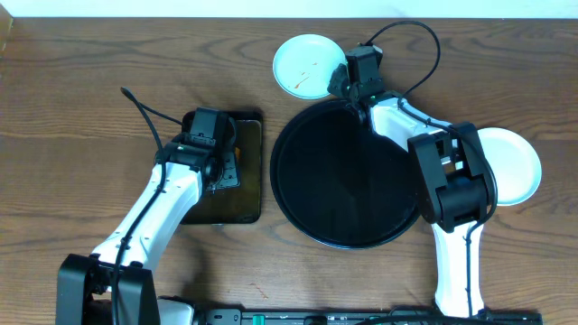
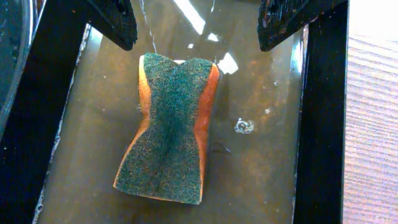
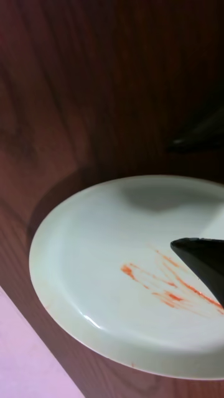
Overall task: Clean dirty plates on tray and stack at the side
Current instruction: 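Grip the rim of the sauce-stained blue plate with right gripper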
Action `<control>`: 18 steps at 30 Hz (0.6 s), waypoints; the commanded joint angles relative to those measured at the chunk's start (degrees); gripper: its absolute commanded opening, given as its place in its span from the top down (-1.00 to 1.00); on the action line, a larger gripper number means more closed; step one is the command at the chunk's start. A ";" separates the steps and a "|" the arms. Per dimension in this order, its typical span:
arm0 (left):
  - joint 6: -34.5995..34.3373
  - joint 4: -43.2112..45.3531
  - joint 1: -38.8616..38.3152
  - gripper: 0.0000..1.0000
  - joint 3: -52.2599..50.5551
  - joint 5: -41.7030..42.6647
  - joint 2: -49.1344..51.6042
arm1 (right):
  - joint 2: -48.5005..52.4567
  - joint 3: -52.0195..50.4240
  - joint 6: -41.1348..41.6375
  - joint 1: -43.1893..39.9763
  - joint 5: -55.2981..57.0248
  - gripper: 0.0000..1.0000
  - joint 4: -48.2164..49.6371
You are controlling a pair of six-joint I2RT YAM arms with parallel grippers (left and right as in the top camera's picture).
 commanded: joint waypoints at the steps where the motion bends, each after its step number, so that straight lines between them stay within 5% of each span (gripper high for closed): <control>1: -0.15 -0.04 0.20 -0.26 -0.02 -0.44 -0.15 | 2.01 0.90 1.92 0.50 1.62 0.17 -0.07; 6: -0.15 -0.02 0.20 -0.26 -0.02 -0.44 -0.15 | 2.67 0.90 2.21 0.50 1.62 0.19 -0.02; 10: -0.15 -0.04 0.20 -0.26 -0.02 -0.46 -0.15 | 2.67 0.90 2.21 0.50 1.60 0.45 0.09; 18: -0.15 -0.02 0.20 -0.26 -0.02 -0.46 -0.15 | 2.67 0.90 -0.92 0.50 1.60 0.51 -0.55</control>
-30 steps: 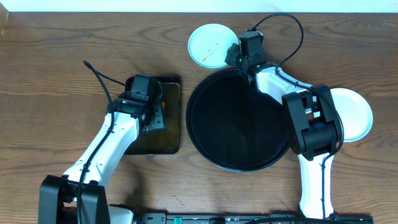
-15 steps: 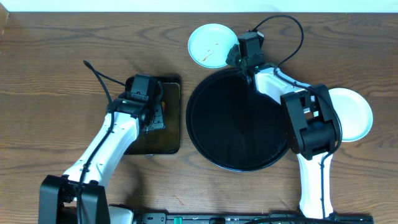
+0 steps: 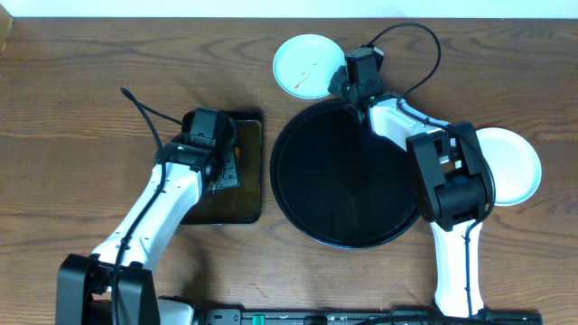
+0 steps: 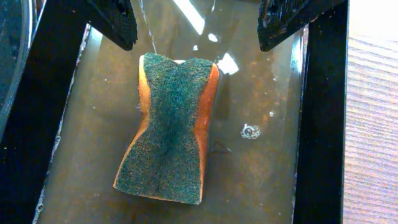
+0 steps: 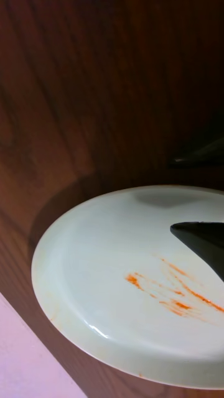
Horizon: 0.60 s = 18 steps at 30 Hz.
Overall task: Clean dirty plates on tray and stack at the side
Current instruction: 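Grip the rim of the sauce-stained blue plate with right gripper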
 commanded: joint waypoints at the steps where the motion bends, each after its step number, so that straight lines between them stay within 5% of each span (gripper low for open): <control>1: -0.15 -0.04 0.22 -0.25 -0.02 -0.46 -0.15 | 1.81 0.79 -2.29 0.50 0.74 0.57 -1.46; 18: -0.15 -0.04 0.22 -0.26 -0.02 -0.46 -0.15 | 0.83 0.79 -2.78 -3.28 0.74 0.91 -6.12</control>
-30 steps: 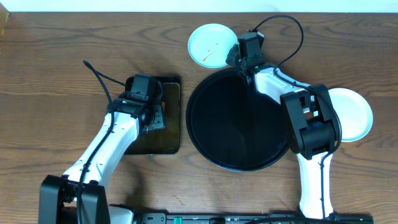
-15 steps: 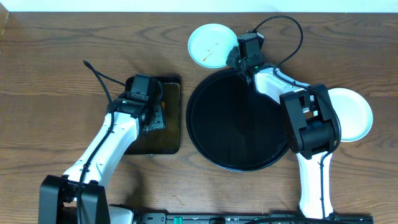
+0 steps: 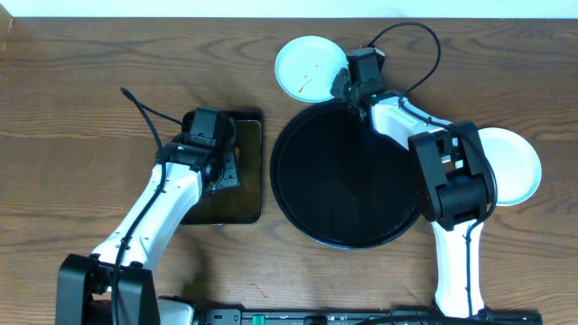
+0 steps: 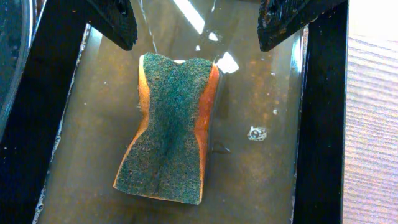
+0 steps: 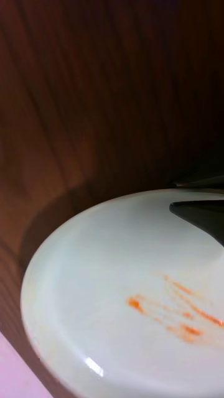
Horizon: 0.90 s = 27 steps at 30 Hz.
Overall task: Clean dirty plates on tray and stack at the side
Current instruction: 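Grip the rim of the sauce-stained blue plate with right gripper, then drag the stained blue plate onto the black round tray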
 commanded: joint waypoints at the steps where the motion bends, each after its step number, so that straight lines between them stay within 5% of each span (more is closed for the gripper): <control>1: -0.15 -0.04 0.22 -0.26 -0.02 -0.46 -0.15 | 0.57 0.00 -1.01 -2.97 0.61 0.92 -2.34; 12: -0.15 0.02 0.22 -0.26 -0.02 -0.46 -0.15 | -4.00 0.00 -6.69 -10.84 0.26 0.98 -10.84; 27: -0.15 0.09 0.22 -0.26 -0.02 -0.44 -0.15 | -16.52 0.00 -15.41 -22.23 -10.60 0.98 -35.56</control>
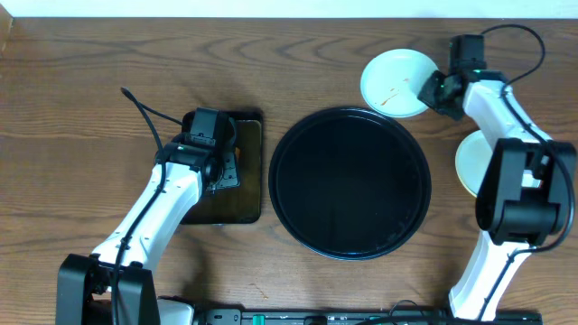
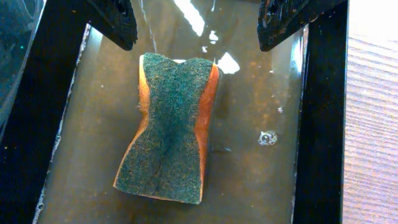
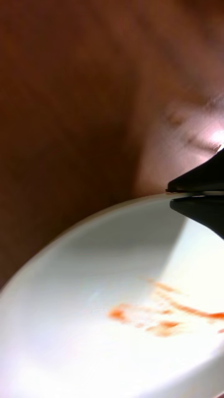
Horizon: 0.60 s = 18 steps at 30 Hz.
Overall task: Clean dirty plates on tray and stack at the side
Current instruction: 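Drag the stained blue plate onto the black round tray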
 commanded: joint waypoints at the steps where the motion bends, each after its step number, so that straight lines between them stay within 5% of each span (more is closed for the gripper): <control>1: -0.15 0.17 0.17 -0.26 -0.02 -0.44 -0.15 | -5.05 -0.20 -6.32 -1.16 -5.46 0.98 -3.32; 12: -0.13 0.37 0.20 -0.26 -0.02 -0.46 -0.15 | -9.57 -0.20 -8.87 -2.40 -12.74 0.98 -15.34; 18: -0.13 0.39 0.20 -0.26 -0.02 -0.46 -0.15 | -9.57 -0.22 -17.22 -0.26 -14.05 0.98 -22.86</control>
